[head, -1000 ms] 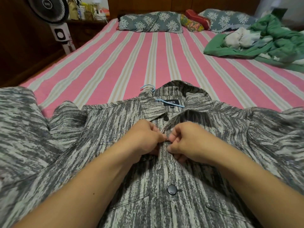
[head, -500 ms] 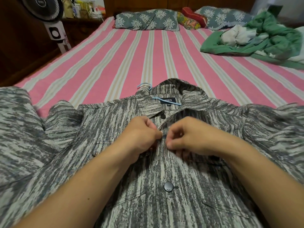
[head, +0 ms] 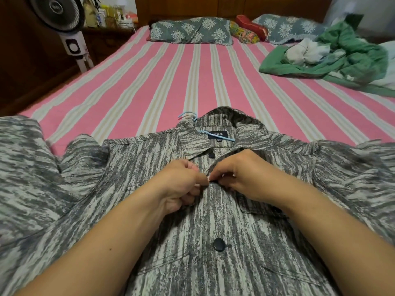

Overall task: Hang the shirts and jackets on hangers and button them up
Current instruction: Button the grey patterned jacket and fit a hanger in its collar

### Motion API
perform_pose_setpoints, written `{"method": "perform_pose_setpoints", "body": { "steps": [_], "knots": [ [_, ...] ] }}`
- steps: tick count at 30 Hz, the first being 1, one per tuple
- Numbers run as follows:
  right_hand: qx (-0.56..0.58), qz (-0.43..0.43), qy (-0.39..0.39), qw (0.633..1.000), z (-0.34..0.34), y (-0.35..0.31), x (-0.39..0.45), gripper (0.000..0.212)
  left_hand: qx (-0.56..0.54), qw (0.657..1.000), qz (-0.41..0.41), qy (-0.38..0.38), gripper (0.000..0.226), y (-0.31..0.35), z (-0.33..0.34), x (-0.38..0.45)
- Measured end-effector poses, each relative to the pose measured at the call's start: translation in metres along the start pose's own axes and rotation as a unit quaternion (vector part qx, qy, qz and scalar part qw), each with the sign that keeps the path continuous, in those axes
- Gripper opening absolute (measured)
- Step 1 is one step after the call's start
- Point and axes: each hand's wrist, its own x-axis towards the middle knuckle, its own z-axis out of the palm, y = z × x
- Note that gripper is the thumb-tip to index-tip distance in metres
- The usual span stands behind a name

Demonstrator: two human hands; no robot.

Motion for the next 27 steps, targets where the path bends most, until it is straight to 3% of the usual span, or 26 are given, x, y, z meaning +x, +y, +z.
{"method": "perform_pose_setpoints", "body": {
  "steps": [6, 20, 27],
  "knots": [
    [-0.029, -0.028, 0.0, 0.999, 0.004, 0.001, 0.0, 0.013, 0.074, 0.997, 0.036, 0.006, 0.036, -0.006, 0.006, -0.001],
    [-0.076, -0.067, -0.001, 0.995, 0.002, -0.008, -0.004, 0.025, 0.09, 0.993, -0.009, -0.075, 0.045, 0.001, -0.011, 0.003],
    [-0.042, -0.012, -0.004, 0.999, 0.005, -0.008, -0.003, 0.024, 0.081, 0.994, -0.002, -0.07, 0.046, -0.001, -0.008, 0.0]
  ]
}}
